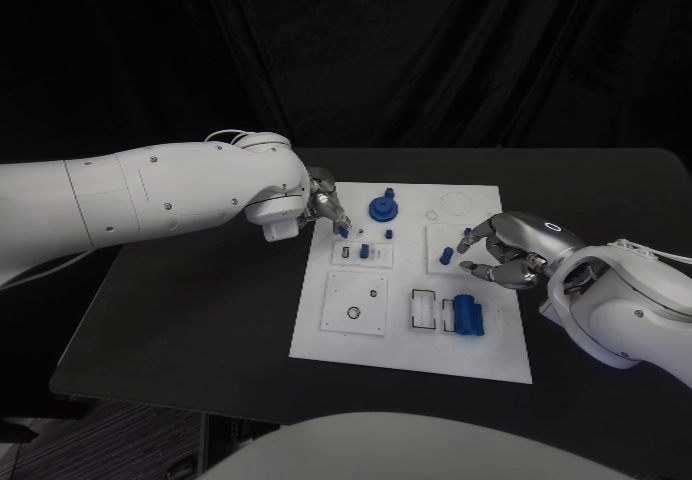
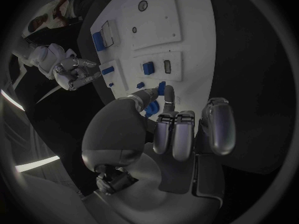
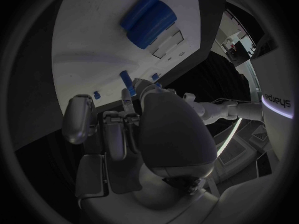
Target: Assemble the parts on the task board
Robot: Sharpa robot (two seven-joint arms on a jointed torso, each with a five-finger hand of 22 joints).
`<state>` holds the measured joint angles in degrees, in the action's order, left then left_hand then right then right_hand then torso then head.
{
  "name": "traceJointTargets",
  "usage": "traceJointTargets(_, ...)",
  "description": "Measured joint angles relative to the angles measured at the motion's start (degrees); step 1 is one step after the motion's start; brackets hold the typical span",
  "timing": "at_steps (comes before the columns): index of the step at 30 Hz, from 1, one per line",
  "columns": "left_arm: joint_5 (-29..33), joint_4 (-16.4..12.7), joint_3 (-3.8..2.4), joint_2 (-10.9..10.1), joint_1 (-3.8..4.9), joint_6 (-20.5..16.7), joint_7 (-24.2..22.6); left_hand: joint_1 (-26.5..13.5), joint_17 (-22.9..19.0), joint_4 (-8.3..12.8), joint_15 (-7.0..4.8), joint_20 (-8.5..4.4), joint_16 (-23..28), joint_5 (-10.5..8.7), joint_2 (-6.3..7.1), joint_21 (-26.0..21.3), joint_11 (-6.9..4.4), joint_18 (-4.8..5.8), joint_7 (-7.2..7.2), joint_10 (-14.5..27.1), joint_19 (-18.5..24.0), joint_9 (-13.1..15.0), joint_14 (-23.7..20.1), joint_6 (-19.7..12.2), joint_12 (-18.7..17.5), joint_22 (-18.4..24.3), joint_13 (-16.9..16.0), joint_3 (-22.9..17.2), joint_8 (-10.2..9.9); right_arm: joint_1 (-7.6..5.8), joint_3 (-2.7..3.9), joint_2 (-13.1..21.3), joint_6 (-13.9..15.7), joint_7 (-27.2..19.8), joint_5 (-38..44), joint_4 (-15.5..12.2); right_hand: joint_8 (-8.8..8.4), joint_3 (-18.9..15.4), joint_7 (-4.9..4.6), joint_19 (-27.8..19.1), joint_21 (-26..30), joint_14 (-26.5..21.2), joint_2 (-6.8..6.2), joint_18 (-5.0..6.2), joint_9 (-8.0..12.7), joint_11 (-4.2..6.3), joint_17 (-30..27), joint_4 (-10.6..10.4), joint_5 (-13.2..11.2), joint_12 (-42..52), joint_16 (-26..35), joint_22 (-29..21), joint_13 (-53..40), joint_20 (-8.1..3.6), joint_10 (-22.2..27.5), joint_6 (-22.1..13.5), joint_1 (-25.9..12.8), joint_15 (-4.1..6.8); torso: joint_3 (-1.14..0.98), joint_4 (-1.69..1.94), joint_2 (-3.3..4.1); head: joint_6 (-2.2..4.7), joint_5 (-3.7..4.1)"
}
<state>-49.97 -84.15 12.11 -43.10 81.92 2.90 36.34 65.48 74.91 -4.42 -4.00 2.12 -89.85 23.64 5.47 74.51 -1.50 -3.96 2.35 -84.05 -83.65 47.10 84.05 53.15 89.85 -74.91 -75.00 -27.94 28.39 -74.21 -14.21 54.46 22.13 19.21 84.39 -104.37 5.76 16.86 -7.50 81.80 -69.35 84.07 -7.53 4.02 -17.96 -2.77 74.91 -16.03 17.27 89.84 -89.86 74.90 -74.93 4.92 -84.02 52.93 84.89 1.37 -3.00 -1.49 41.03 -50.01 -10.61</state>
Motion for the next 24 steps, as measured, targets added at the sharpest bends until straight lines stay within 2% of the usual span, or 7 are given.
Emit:
traceJointTargets(11, 0.08, -0.64, 0.02, -0.66, -1.34, -0.37, -1.09, 0.0, 0.0, 0.0, 0.0, 0.03, 0.0, -0.22, 0.0, -0.66, 0.0, 0.0, 0.02, 0.0, 0.21, 0.0, 0.0, -0.01, 0.0, 0.0, 0.0, 0.01, -0.01, 0.0, -0.01, 0.0, 0.0, -0.01, -0.12, 0.03, 0.0, 0.0, 0.0, 0.0, 0.0, 0.0, 0.0, 0.0, 0.0, 0.0, 0.0, 0.0, 0.0, 0.0, 0.0, 0.0, 0.01, 0.0, 0.0, 0.0, 0.0, 0.0, 0.04, 0.01, 0.02, 0.0, 0.1)
traceJointTargets(24, 0.11, -0.86, 0.0, -1.07, -2.46, -0.62, -2.22, -0.16, 0.0, 0.32, 0.0, -0.08, 0.0, -0.34, 0.15, -1.19, 0.0, 0.0, 0.06, 0.0, 0.51, -0.01, 0.0, 0.0, 0.0, 0.0, 0.0, -0.31, -0.13, 0.0, -0.01, -0.1, 0.0, -0.01, -0.17, 0.09, 0.0, 0.0, 0.0, 0.0, 0.0, 0.0, 0.0, 0.0, 0.0, 0.0, 0.0, 0.0, 0.0, 0.0, 0.0, 0.04, 0.02, 0.0, 0.0, 0.0, 0.0, 0.0, 0.02, 0.03, -0.02, 0.0, 0.13)
